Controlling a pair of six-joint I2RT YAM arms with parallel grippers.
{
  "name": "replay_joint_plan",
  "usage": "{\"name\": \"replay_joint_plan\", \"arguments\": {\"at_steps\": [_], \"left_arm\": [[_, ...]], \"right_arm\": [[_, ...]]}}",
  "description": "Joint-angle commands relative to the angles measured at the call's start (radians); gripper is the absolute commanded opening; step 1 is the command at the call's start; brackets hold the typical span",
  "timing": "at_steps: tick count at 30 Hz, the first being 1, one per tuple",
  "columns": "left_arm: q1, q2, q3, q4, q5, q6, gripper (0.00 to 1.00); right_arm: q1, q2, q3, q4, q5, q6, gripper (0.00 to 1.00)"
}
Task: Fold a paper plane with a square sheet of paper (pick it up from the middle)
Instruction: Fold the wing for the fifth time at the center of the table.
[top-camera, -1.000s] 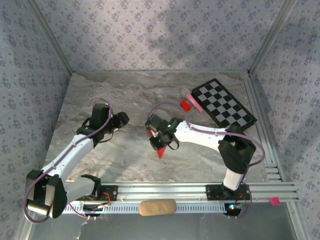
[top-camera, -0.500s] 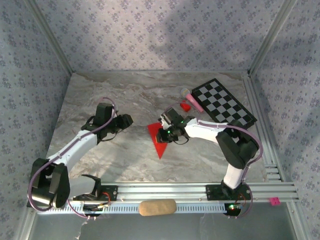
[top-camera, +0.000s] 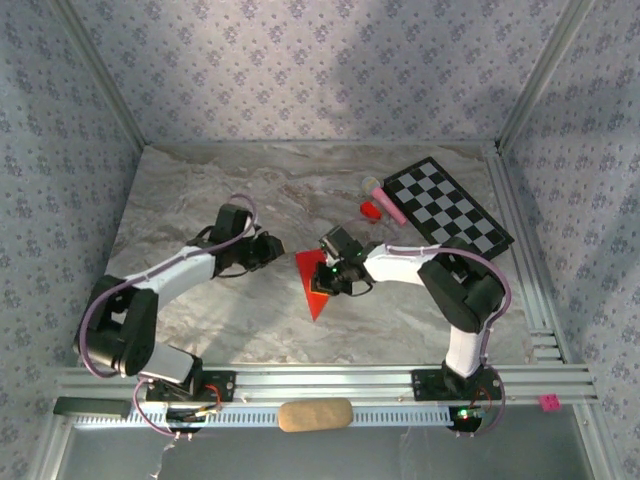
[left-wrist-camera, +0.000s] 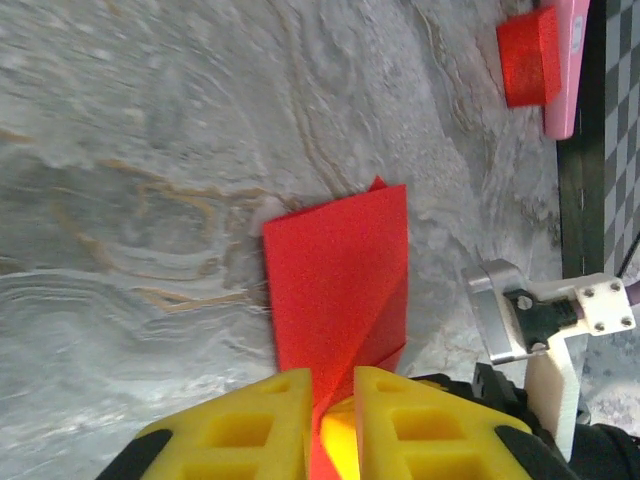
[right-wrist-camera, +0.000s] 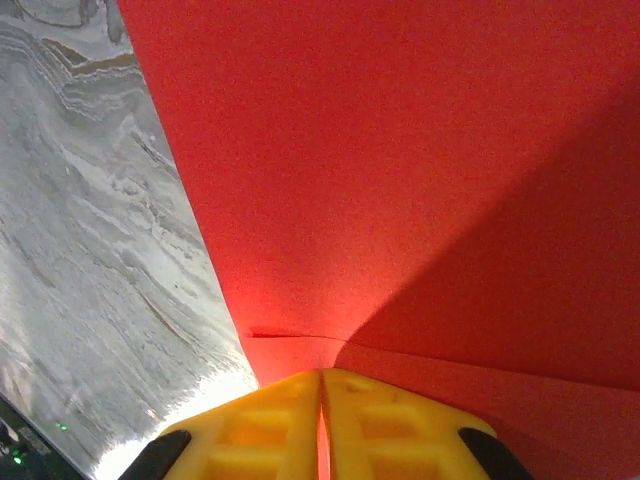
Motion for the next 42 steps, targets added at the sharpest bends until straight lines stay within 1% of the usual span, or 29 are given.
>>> {"name": "replay_joint_plan", "arguments": {"at_steps": [1, 6, 11, 14, 18, 22, 24, 28, 32, 36, 42], "left_arm": [[-0.039, 0.047, 0.052, 0.059, 0.038, -0.028, 0.18], [-0.074, 0.147, 0.099, 0.086, 0.04, -0.058, 0.15], [-0.085, 0.24, 0.152, 0.074, 0.035, -0.073, 0.12], [-0.086, 0.289, 0.169, 0.059, 0.033, -0.071, 0.09], [-0.088, 0.333, 0.16, 0.036, 0.014, -0.057, 0.06], [-0.087, 0.358, 0.135, 0.04, 0.003, -0.047, 0.04], [-0.086, 0.361, 0.127, 0.04, 0.003, -0.041, 0.03], [-0.087, 0.358, 0.116, 0.036, 0.005, -0.022, 0.03], [-0.087, 0.353, 0.107, 0.041, 0.015, -0.004, 0.03], [-0.087, 0.352, 0.106, 0.047, 0.025, 0.011, 0.03], [-0.086, 0.353, 0.108, 0.053, 0.038, 0.021, 0.03]], "right_arm": [[0.032, 0.002, -0.052, 0.066, 0.07, 0.192, 0.12], [0.054, 0.001, -0.084, 0.146, 0.103, 0.296, 0.11], [0.067, -0.01, -0.085, 0.164, 0.119, 0.305, 0.11], [0.067, -0.033, -0.082, 0.161, 0.129, 0.281, 0.13], [0.061, -0.088, -0.101, 0.202, 0.137, 0.236, 0.16], [0.047, -0.158, -0.083, 0.065, 0.218, 0.144, 0.2], [0.018, -0.186, -0.117, 0.061, 0.224, 0.143, 0.24], [-0.054, -0.241, -0.196, 0.095, 0.205, 0.143, 0.32], [-0.12, -0.244, -0.252, 0.184, 0.105, 0.141, 0.37], [-0.152, -0.216, -0.232, 0.191, 0.033, 0.102, 0.38], [-0.173, -0.18, -0.193, 0.185, 0.002, 0.062, 0.38]]}}
